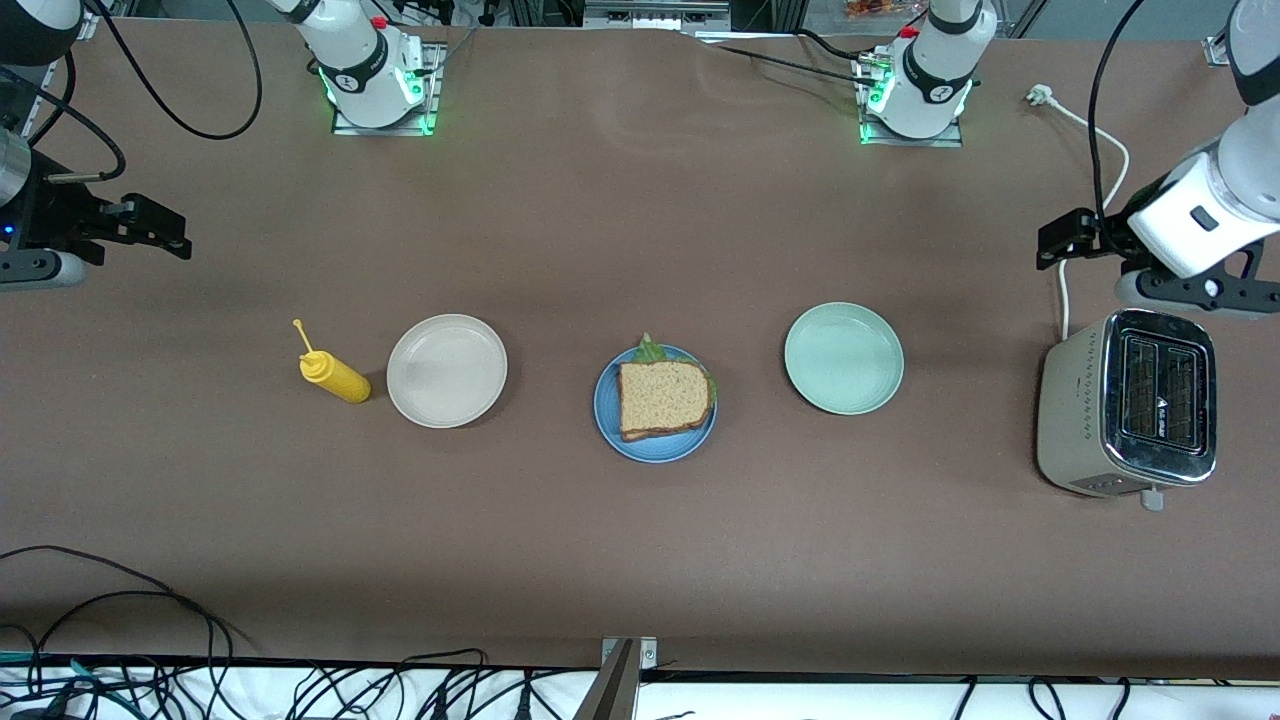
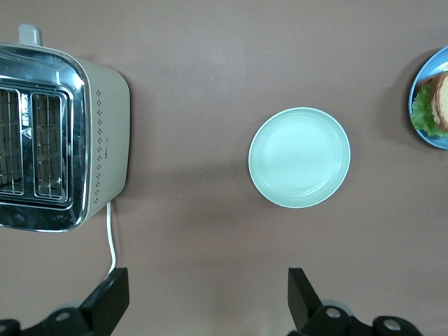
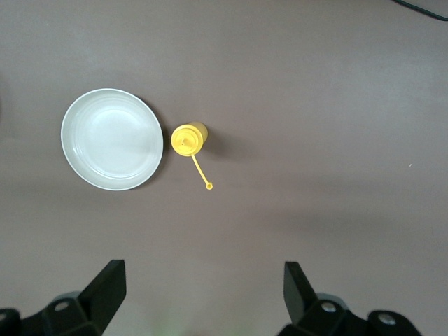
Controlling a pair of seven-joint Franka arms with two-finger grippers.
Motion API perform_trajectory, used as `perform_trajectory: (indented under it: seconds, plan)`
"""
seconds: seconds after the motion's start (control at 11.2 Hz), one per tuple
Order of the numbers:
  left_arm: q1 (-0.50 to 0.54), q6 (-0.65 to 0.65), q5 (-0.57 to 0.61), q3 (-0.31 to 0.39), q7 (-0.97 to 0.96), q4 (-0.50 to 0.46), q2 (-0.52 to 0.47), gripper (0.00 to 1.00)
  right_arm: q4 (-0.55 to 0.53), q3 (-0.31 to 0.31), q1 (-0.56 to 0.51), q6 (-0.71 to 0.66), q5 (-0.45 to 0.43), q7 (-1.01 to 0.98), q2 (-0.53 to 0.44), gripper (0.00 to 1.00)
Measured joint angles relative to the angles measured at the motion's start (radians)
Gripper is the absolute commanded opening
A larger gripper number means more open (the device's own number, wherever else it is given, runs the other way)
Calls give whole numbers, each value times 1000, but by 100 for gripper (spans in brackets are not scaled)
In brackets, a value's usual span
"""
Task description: Make sandwich in blue plate with both arms
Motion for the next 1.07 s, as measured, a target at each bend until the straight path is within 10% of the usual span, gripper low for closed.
perform_trajectory:
  seconds: [1.07]
  plan:
    - [-2,55,0,57,91,-119,-94,100,1,-2,-1,1,-19,0,0,100]
